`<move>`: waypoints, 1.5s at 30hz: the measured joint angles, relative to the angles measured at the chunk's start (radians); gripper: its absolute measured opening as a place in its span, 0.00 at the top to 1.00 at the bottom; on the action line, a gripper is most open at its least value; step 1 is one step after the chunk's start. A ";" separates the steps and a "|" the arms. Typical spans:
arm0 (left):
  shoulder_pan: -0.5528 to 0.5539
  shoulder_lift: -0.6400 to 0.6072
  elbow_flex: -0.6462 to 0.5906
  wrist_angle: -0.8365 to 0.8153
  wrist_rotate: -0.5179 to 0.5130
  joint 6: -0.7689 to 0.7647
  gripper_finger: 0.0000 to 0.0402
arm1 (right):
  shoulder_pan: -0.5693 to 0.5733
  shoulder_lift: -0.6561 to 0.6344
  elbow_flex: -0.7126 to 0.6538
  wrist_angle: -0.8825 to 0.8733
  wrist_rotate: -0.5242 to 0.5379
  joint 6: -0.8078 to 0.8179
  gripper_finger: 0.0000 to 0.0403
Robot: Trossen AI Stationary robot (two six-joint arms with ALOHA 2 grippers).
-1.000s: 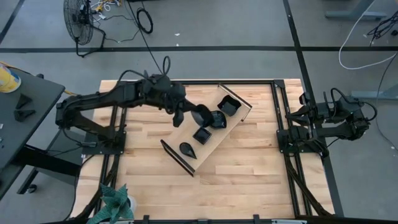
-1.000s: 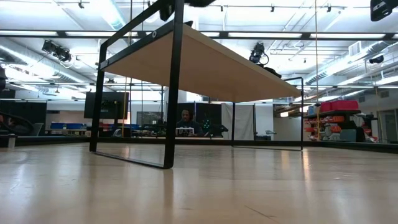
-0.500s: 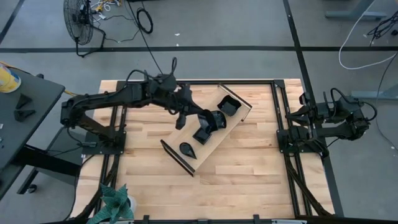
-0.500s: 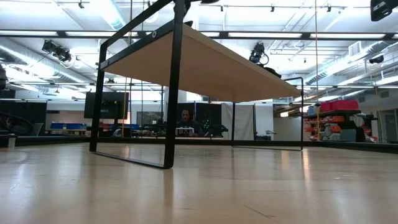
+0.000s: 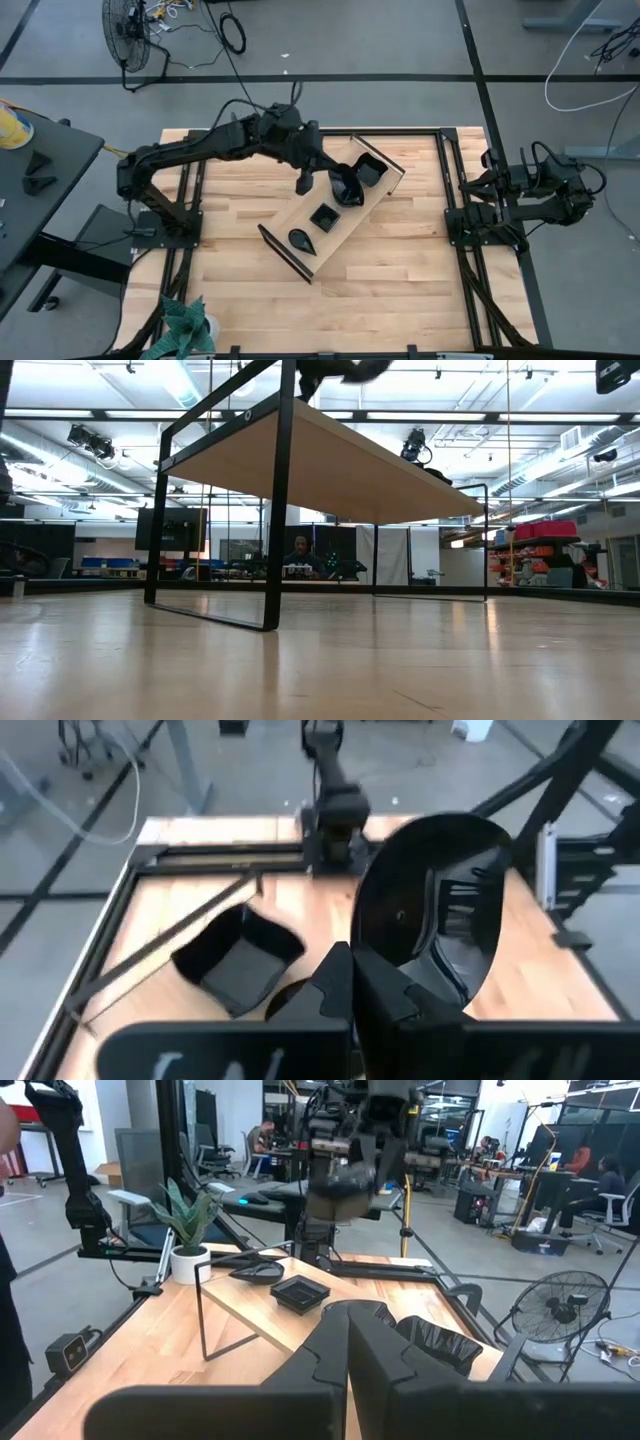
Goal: Pick & Place Mini shaped plates
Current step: Stack the black leaf shaped bowl on top of the black leaf shaped bowl on the shelf
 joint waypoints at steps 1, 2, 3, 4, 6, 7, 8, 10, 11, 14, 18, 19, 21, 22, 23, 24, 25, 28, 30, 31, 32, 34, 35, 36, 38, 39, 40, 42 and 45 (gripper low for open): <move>0.008 0.011 0.007 -0.011 0.000 0.000 1.00 | 0.000 0.000 0.000 0.001 0.000 0.000 0.97; 0.015 0.022 0.011 -0.032 0.000 -0.002 1.00 | 0.000 0.000 0.000 0.002 0.000 0.000 0.97; 0.019 0.034 0.015 -0.041 0.000 -0.006 1.00 | 0.000 0.000 0.000 0.000 0.000 0.000 0.97; 0.022 0.047 0.017 -0.042 0.000 -0.016 1.00 | 0.000 0.000 0.000 0.001 0.000 0.000 0.97; 0.031 0.068 0.016 -0.074 0.000 -0.049 1.00 | 0.000 0.000 0.000 0.001 0.000 0.000 0.97; 0.033 0.080 0.016 -0.077 0.002 -0.058 1.00 | 0.000 0.000 0.000 0.000 0.000 0.000 0.97; 0.036 0.091 0.016 -0.082 0.008 -0.063 1.00 | 0.000 0.000 0.000 0.001 0.000 0.000 0.97; 0.041 0.112 0.016 -0.091 0.037 -0.068 1.00 | 0.000 0.000 0.000 0.000 0.000 0.000 0.97; 0.045 0.123 0.016 -0.087 0.052 -0.065 1.00 | 0.000 0.000 0.000 0.001 0.000 0.000 0.97; 0.045 0.146 0.016 -0.085 0.076 -0.026 0.99 | 0.000 0.000 0.000 0.001 0.000 0.000 0.97; 0.045 0.173 0.016 -0.089 0.085 -0.026 0.99 | 0.000 0.000 0.000 0.001 0.000 0.000 0.97; 0.045 0.176 0.016 -0.090 0.085 -0.027 0.99 | 0.000 0.000 0.000 0.001 0.000 0.000 0.97; 0.045 0.177 0.016 -0.096 0.079 -0.026 0.99 | 0.000 0.000 0.000 0.001 0.000 0.000 0.97; 0.045 0.178 0.014 -0.090 0.071 -0.022 0.99 | 0.000 0.000 0.000 0.001 0.000 0.000 0.97; 0.045 0.181 0.014 -0.087 0.067 -0.020 0.99 | 0.000 0.000 0.000 0.001 0.000 0.000 0.97; 0.045 0.184 0.013 -0.091 0.067 -0.019 0.99 | 0.000 0.000 0.000 0.001 0.000 0.000 0.97; 0.046 0.186 0.011 -0.096 0.067 -0.018 0.99 | 0.000 0.000 0.000 0.001 0.000 0.000 0.97; 0.051 0.195 0.011 -0.090 0.066 0.000 0.99 | 0.000 0.000 0.000 0.001 0.000 0.000 0.97; 0.052 0.202 0.011 -0.092 0.055 0.000 0.99 | 0.000 0.000 0.000 0.001 0.000 0.000 0.97; 0.053 0.206 0.012 -0.086 0.051 0.000 0.99 | 0.000 0.000 0.000 0.001 0.000 0.000 0.97; 0.053 0.209 0.011 -0.091 0.050 0.000 0.99 | 0.000 0.000 0.000 0.001 0.000 0.000 0.97; 0.053 0.211 0.010 -0.095 0.048 0.000 0.99 | 0.000 0.000 0.000 0.001 0.000 0.000 0.97; 0.053 0.214 0.011 -0.087 0.049 0.000 0.99 | 0.000 0.000 0.000 0.001 0.000 0.000 0.97; 0.053 0.216 0.012 -0.085 0.050 -0.001 0.99 | 0.000 0.000 0.000 0.001 0.000 0.000 0.97; 0.052 0.219 0.011 -0.098 0.047 -0.001 0.99 | 0.000 0.000 0.000 0.001 0.000 0.000 0.97; 0.052 0.219 0.011 -0.097 0.040 -0.001 0.99 | 0.000 0.000 0.000 0.001 0.000 0.000 0.97; 0.051 0.219 0.011 -0.093 0.032 -0.001 0.99 | 0.000 0.000 0.000 0.001 0.000 0.000 0.97; 0.048 0.219 0.011 -0.092 0.023 0.000 0.99 | 0.000 0.000 0.000 0.001 0.000 0.000 0.97; 0.048 0.219 0.011 -0.093 0.024 0.000 0.99 | 0.000 0.000 0.000 0.001 0.000 0.000 0.97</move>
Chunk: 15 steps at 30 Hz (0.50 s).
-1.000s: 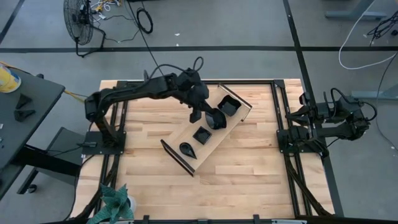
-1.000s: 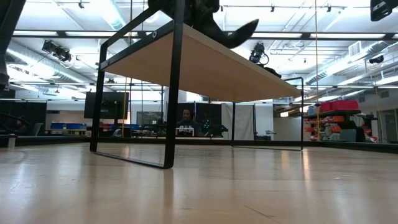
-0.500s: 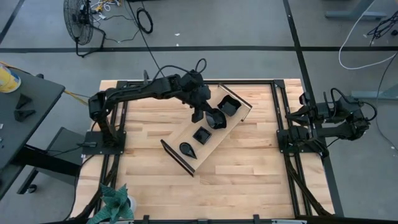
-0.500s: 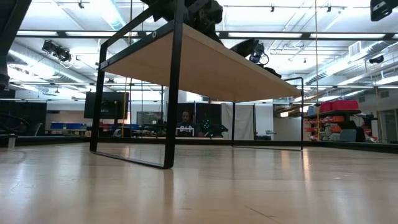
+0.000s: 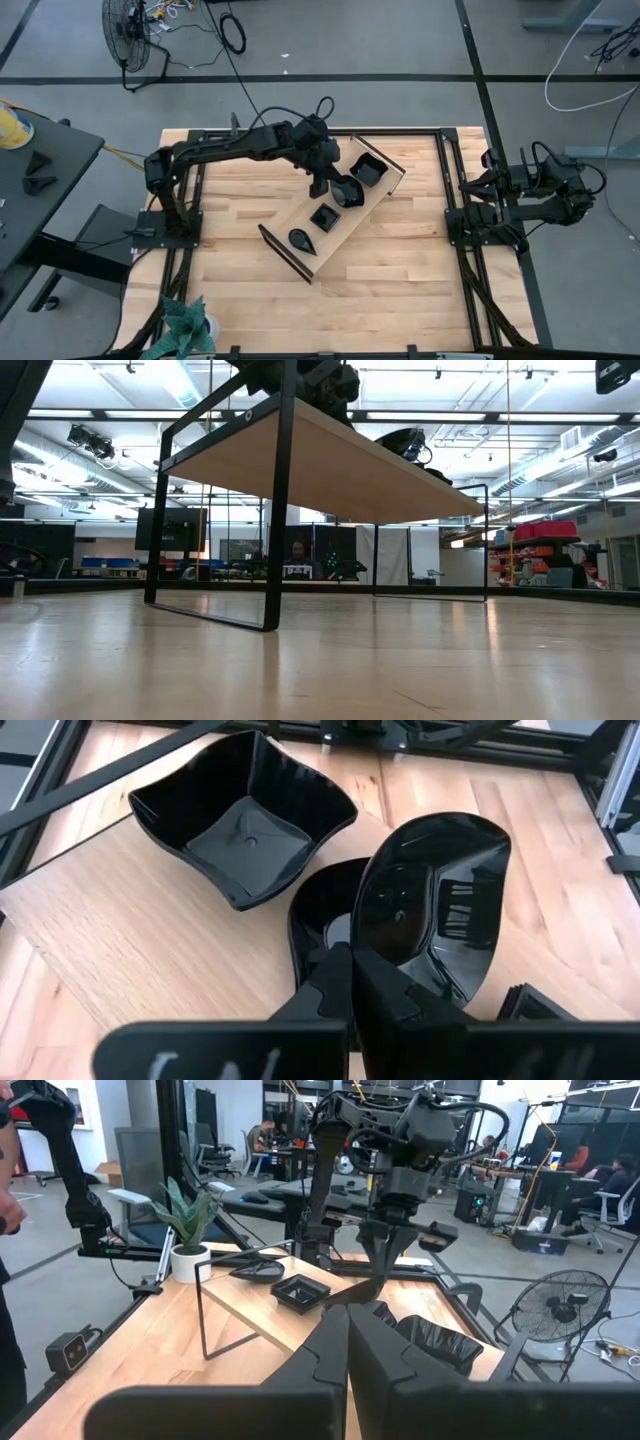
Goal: Pick & Place Mini shaped plates
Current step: Stack the black leaf shaped bowl on top of the black leaf shaped bowl on the shelf
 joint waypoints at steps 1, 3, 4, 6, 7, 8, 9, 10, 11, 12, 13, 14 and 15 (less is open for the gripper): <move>0.000 0.000 0.000 0.000 0.001 0.000 0.99 | 0.000 0.000 0.000 0.000 0.000 0.000 0.97; 0.000 0.000 0.000 -0.001 0.001 0.000 0.98 | 0.000 0.000 0.000 0.000 0.000 0.000 0.97; 0.000 0.000 0.000 0.000 0.001 0.000 0.97 | 0.000 0.000 0.000 0.000 0.000 0.000 0.97; 0.000 0.000 0.000 0.000 0.001 0.000 0.95 | 0.000 0.000 0.000 0.000 0.000 0.000 0.97; 0.000 0.000 0.000 -0.001 0.001 0.000 0.93 | 0.000 0.000 0.000 0.000 0.000 0.000 0.97; 0.000 0.000 0.000 -0.001 0.001 0.000 0.91 | 0.000 0.000 0.000 0.000 0.000 0.000 0.97; 0.000 0.000 0.000 0.000 0.001 0.000 0.90 | 0.000 0.000 0.000 0.000 0.000 0.000 0.97; 0.000 0.000 0.000 0.000 0.001 0.000 0.88 | 0.000 0.000 0.000 0.000 0.000 0.000 0.97; 0.000 0.000 0.000 -0.001 0.000 0.000 0.86 | 0.000 0.000 0.000 0.000 0.000 0.000 0.97; 0.000 0.000 0.000 0.000 -0.001 0.000 0.84 | 0.000 0.000 0.000 0.000 0.000 0.000 0.97; 0.000 0.000 0.000 0.000 -0.001 0.000 0.83 | 0.000 0.000 0.000 0.000 0.000 0.000 0.97; 0.000 0.000 0.000 0.000 -0.001 0.000 0.81 | 0.000 0.000 0.000 0.000 0.000 0.000 0.97; 0.000 0.000 0.000 0.000 -0.002 0.000 0.80 | 0.000 0.000 0.000 0.000 0.000 0.000 0.97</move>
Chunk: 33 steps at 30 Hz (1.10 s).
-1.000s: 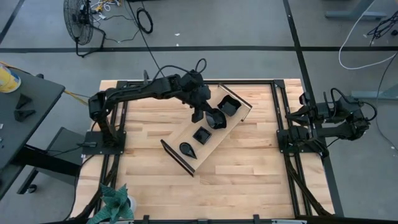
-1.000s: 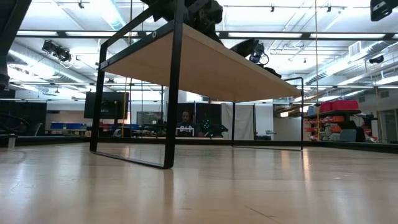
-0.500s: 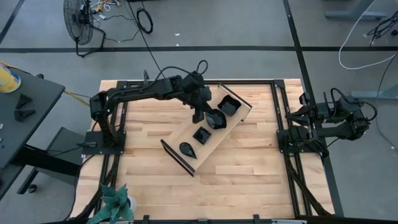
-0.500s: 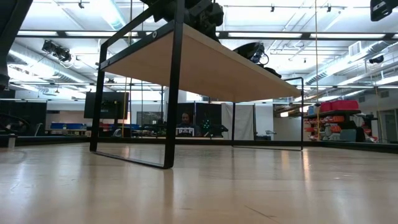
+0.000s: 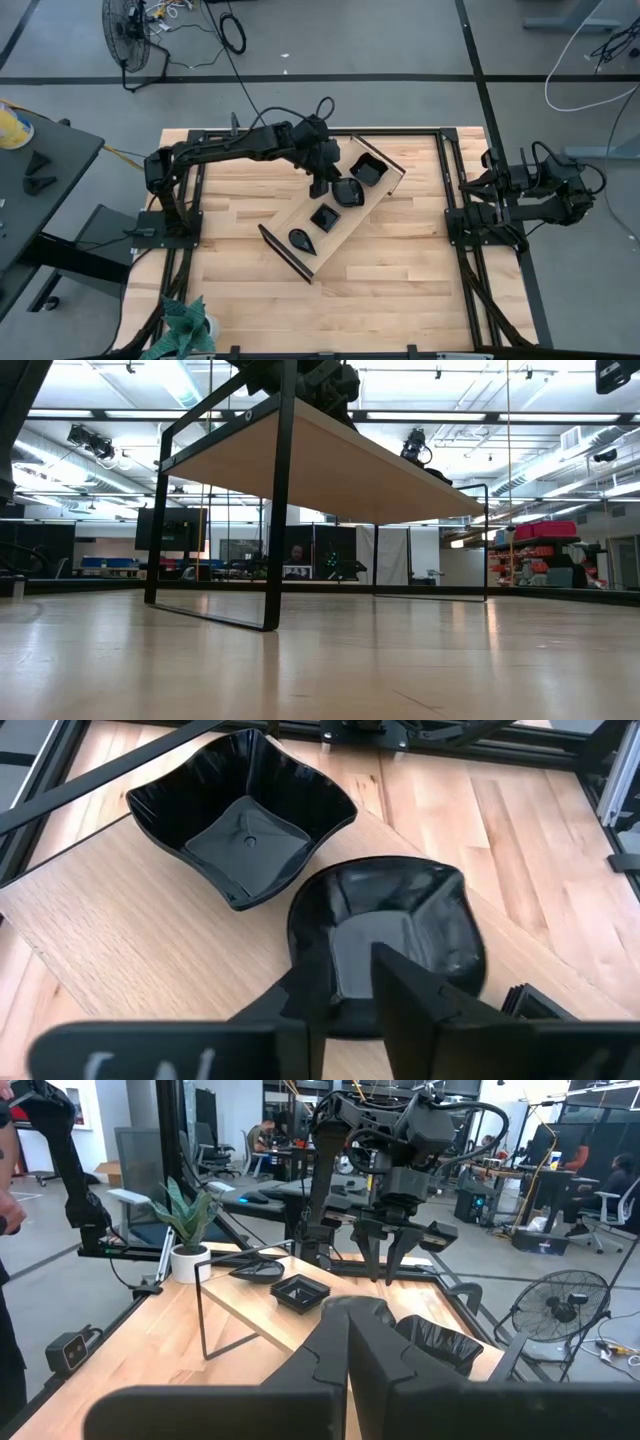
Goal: Pick & Place Mini shaped plates
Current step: Stack the black leaf shaped bowl on top of the black leaf shaped bowl on the shelf, then return to Home Position
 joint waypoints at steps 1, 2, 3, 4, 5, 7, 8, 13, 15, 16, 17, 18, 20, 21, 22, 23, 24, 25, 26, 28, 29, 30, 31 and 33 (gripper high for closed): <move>0.000 0.000 0.000 0.000 0.000 0.000 0.79 | 0.000 0.000 0.000 0.000 0.000 0.000 0.97; 0.000 0.000 0.000 0.000 -0.001 0.000 0.78 | 0.000 0.000 0.000 0.000 0.000 0.000 0.97; 0.000 0.000 0.000 0.000 -0.005 0.000 0.77 | 0.000 0.000 0.000 0.000 0.000 0.000 0.97; 0.000 0.000 0.000 0.000 -0.011 0.000 0.76 | 0.000 0.000 0.000 0.000 0.000 0.000 0.97; 0.000 0.000 0.000 0.000 -0.017 0.000 0.75 | 0.000 0.000 0.000 0.000 0.000 0.000 0.97; 0.000 0.000 0.000 0.000 -0.028 0.000 0.75 | 0.000 0.000 0.000 0.000 0.000 0.000 0.97; 0.000 0.000 0.000 0.000 -0.033 0.000 0.74 | 0.000 0.000 0.000 0.000 0.000 0.000 0.97; -0.007 -0.009 0.000 -0.010 -0.041 0.000 0.74 | 0.000 0.000 0.000 0.000 0.000 0.000 0.97; -0.010 -0.017 0.008 -0.045 -0.043 0.000 0.74 | 0.000 0.000 0.000 0.000 0.000 0.000 0.97; -0.010 -0.021 0.012 -0.063 -0.042 0.000 0.74 | 0.000 0.000 0.000 0.000 0.000 0.000 0.97; -0.011 -0.022 0.022 -0.085 -0.042 0.000 0.74 | 0.000 0.000 0.000 0.000 0.000 0.000 0.97; -0.011 -0.024 0.032 -0.116 -0.042 0.000 0.74 | 0.000 0.000 0.000 0.000 0.000 0.000 0.97; -0.011 -0.034 0.050 -0.197 -0.042 0.000 0.74 | 0.000 0.000 0.000 0.000 0.000 0.000 0.97; -0.011 -0.040 0.058 -0.218 -0.042 0.001 0.74 | 0.000 0.000 0.000 0.000 0.000 0.000 0.97; -0.013 -0.049 0.064 -0.237 -0.042 0.004 0.75 | 0.000 0.000 0.000 0.000 0.000 0.000 0.97; -0.014 -0.059 0.068 -0.265 -0.042 0.007 0.76 | 0.000 0.000 0.000 0.000 0.000 0.000 0.97; -0.017 -0.073 0.070 -0.281 -0.042 0.008 0.77 | 0.000 0.000 0.000 0.000 0.000 0.000 0.97; -0.019 -0.088 0.071 -0.288 -0.042 0.008 0.78 | 0.000 0.000 0.000 0.000 0.000 0.000 0.97; -0.023 -0.102 0.073 -0.295 -0.042 0.008 0.80 | 0.000 0.000 0.000 0.000 0.000 0.000 0.97; -0.032 -0.133 0.073 -0.316 -0.041 0.008 0.85 | 0.000 0.000 0.000 -0.001 0.000 0.000 0.97; -0.039 -0.147 0.073 -0.325 -0.039 0.007 0.87 | 0.000 0.000 0.000 0.000 0.000 0.000 0.97; -0.043 -0.160 0.074 -0.336 -0.036 0.009 0.90 | 0.000 0.000 0.000 0.001 0.000 0.000 0.97; -0.051 -0.170 0.072 -0.347 -0.034 0.018 0.92 | 0.000 0.000 0.000 -0.001 0.000 0.000 0.97; -0.069 -0.192 0.062 -0.371 -0.032 0.047 0.97 | 0.000 0.000 0.000 0.001 0.000 0.000 0.97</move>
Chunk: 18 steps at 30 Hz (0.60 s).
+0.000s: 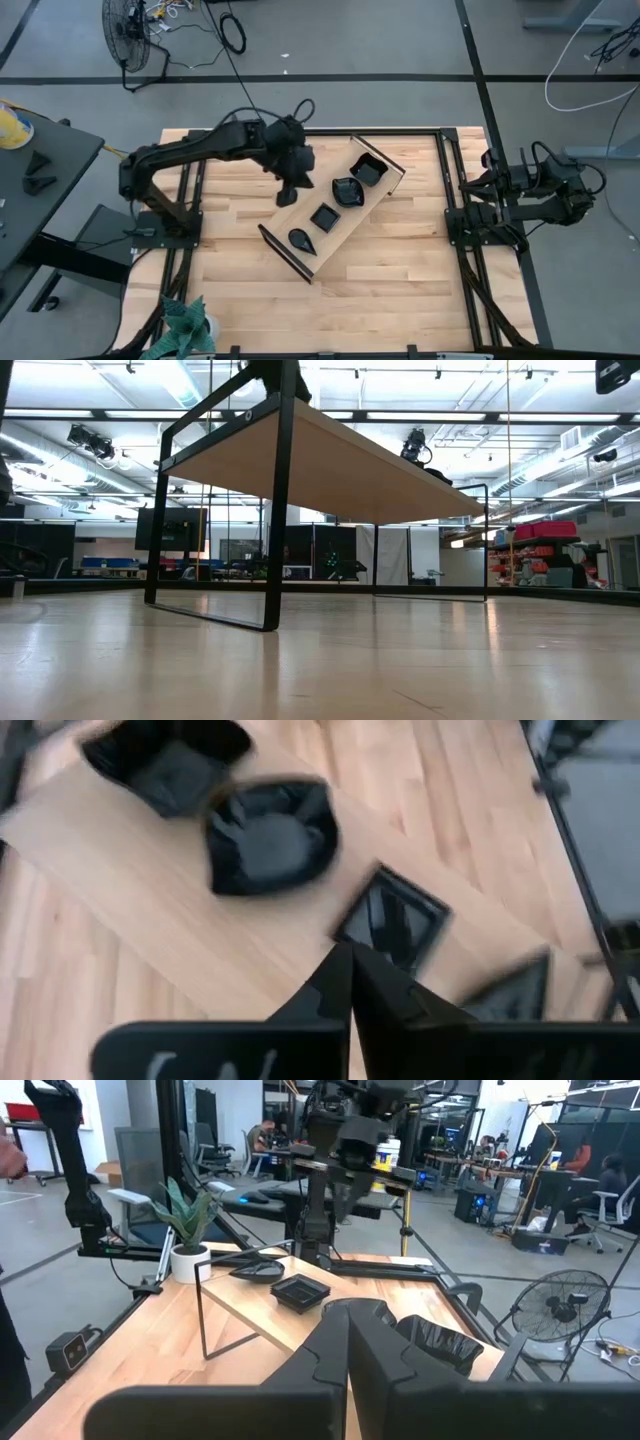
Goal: Pick & Place Mini shaped plates
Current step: Return to Home Position
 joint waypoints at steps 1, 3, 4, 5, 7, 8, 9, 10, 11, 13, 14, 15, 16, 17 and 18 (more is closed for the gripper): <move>-0.013 -0.009 -0.007 -0.018 -0.001 0.008 0.98 | 0.000 0.000 0.000 -0.001 0.000 0.000 0.97; -0.037 -0.032 -0.030 -0.017 -0.001 0.004 0.98 | 0.000 0.000 0.000 -0.001 0.000 0.000 0.97; -0.051 -0.046 -0.046 -0.023 -0.001 0.000 0.98 | 0.000 0.000 0.000 -0.001 0.000 0.000 0.97; -0.063 -0.060 -0.065 -0.025 -0.001 -0.006 0.98 | 0.000 0.000 0.000 -0.001 0.000 0.000 0.97; -0.085 -0.099 -0.116 -0.012 -0.001 -0.021 0.99 | 0.000 0.000 0.000 -0.001 0.000 0.000 0.97; -0.094 -0.125 -0.147 -0.005 -0.001 -0.023 0.99 | 0.000 0.000 0.000 0.000 0.000 0.000 0.97; -0.104 -0.153 -0.178 0.011 -0.002 -0.026 0.99 | 0.000 0.000 0.000 -0.001 0.000 0.000 0.97; -0.113 -0.183 -0.213 0.038 -0.003 -0.034 0.99 | 0.000 0.000 0.000 -0.001 0.000 0.000 0.97; -0.122 -0.217 -0.253 0.061 -0.012 -0.051 0.99 | 0.000 0.000 0.000 0.000 0.000 0.000 0.97; -0.141 -0.274 -0.332 0.107 -0.021 -0.080 0.99 | 0.000 0.000 0.000 -0.001 0.000 0.000 0.97; -0.149 -0.303 -0.372 0.140 -0.028 -0.095 0.99 | 0.000 0.000 0.000 0.000 0.000 0.000 0.97; -0.156 -0.333 -0.412 0.164 -0.035 -0.105 0.99 | 0.000 0.000 0.000 -0.001 0.000 0.000 0.97; -0.165 -0.363 -0.450 0.187 -0.041 -0.115 0.99 | 0.000 0.000 0.000 -0.001 0.000 0.000 0.97; -0.172 -0.392 -0.485 0.214 -0.050 -0.127 0.99 | 0.000 0.000 0.000 -0.001 0.000 0.000 0.97; -0.178 -0.421 -0.518 0.241 -0.064 -0.127 0.99 | 0.000 0.000 0.000 -0.001 0.000 0.000 0.97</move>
